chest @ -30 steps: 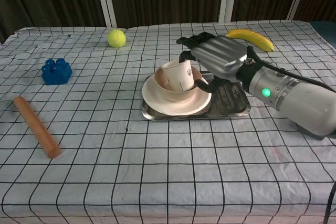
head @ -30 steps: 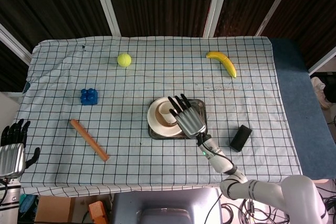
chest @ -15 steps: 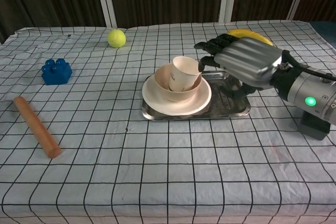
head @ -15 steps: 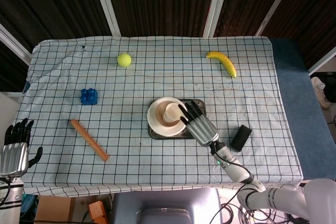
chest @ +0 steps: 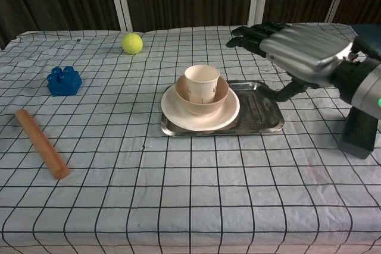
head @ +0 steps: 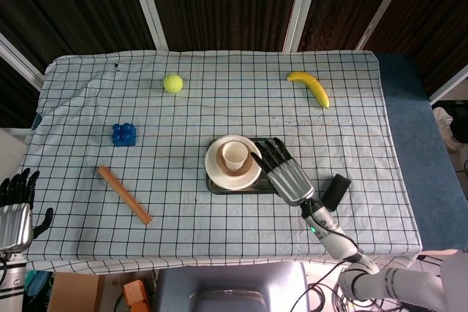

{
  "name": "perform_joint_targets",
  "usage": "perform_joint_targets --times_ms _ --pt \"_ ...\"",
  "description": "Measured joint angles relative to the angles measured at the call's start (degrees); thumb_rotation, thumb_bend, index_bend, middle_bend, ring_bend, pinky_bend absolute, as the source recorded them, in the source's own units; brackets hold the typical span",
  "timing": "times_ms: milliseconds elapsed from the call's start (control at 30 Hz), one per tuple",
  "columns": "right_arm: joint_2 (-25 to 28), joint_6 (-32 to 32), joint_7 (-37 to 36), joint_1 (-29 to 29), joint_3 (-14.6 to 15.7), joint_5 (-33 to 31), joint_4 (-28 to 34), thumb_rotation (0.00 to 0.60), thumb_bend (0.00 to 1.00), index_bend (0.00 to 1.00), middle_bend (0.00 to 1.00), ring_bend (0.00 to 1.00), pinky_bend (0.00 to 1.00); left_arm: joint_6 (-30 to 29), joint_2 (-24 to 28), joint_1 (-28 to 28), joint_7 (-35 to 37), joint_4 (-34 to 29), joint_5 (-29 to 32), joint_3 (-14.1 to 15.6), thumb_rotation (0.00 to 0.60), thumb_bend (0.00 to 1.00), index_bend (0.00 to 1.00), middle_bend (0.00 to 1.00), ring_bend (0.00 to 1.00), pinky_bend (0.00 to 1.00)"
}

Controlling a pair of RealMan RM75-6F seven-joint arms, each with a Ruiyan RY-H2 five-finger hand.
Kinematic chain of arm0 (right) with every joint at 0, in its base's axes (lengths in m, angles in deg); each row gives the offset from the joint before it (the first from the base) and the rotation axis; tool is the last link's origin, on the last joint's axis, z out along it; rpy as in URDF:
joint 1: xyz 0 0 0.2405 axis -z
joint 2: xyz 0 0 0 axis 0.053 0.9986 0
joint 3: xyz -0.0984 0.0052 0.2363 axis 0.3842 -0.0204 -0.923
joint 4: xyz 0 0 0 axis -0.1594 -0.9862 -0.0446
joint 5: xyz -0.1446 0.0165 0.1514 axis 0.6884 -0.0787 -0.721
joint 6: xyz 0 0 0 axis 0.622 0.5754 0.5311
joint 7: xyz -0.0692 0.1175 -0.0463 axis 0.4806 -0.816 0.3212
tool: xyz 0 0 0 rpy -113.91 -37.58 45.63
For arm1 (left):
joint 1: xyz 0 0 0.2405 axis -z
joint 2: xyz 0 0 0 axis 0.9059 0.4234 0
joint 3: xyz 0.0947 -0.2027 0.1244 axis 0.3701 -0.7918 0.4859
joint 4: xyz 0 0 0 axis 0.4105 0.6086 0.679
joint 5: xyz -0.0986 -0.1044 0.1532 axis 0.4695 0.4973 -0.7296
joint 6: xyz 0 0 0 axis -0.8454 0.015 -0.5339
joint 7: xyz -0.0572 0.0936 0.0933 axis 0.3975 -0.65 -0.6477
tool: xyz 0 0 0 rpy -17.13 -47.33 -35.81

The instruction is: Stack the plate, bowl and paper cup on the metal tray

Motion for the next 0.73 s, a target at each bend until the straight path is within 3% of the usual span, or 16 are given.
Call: perform_joint_targets --times_ms 133,300,433,733 --pt "8.34 8.24 0.74 7.49 3.70 1.24 8.35 0.600 0.31 0.00 0.00 0.00 0.00 -0.74 2.52 -1.71 -0.66 -3.98 -0.30 1.49 0.600 0.37 0.00 0.00 0.00 0.00" --pt "15.48 18.69 0.81 18.46 8.24 0.97 13.32 0.600 0.31 0.00 0.00 0.00 0.00 -0.06 7.38 -3.88 -1.73 -11.41 -1.12 5.07 0.600 0.38 0.00 0.00 0.00 0.00" --pt "17.56 24.10 -3.13 25.38 10.17 -0.65 12.49 0.600 0.30 0.00 0.00 0.00 0.00 -0.18 8.46 -4.78 -2.26 -12.55 -3.47 6.90 0.600 0.37 0.00 0.00 0.00 0.00" --pt "19.01 26.06 -13.29 29.40 9.83 1.24 7.83 0.600 0.30 0.00 0.00 0.00 0.00 -5.01 6.85 -5.22 1.91 -7.75 -10.96 7.60 0.600 0.37 0.00 0.00 0.00 0.00"
